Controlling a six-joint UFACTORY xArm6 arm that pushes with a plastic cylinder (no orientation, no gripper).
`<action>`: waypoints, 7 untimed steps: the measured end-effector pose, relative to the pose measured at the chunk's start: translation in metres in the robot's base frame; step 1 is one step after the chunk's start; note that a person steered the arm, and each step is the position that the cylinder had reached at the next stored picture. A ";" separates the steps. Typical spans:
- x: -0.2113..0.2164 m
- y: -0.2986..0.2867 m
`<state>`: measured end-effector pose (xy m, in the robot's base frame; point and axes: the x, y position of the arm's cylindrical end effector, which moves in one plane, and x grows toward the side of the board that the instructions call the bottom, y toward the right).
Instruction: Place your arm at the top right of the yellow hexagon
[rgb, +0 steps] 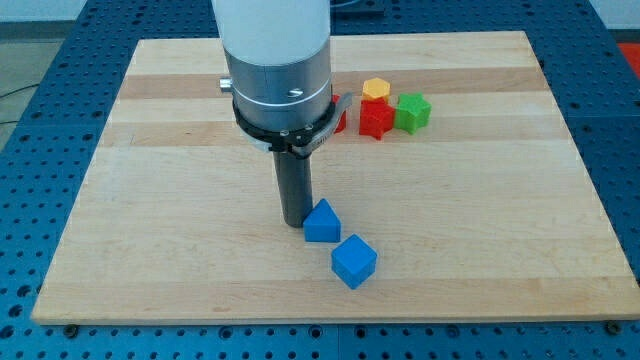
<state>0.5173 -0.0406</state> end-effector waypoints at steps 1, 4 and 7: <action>0.000 -0.002; -0.095 0.048; -0.141 -0.151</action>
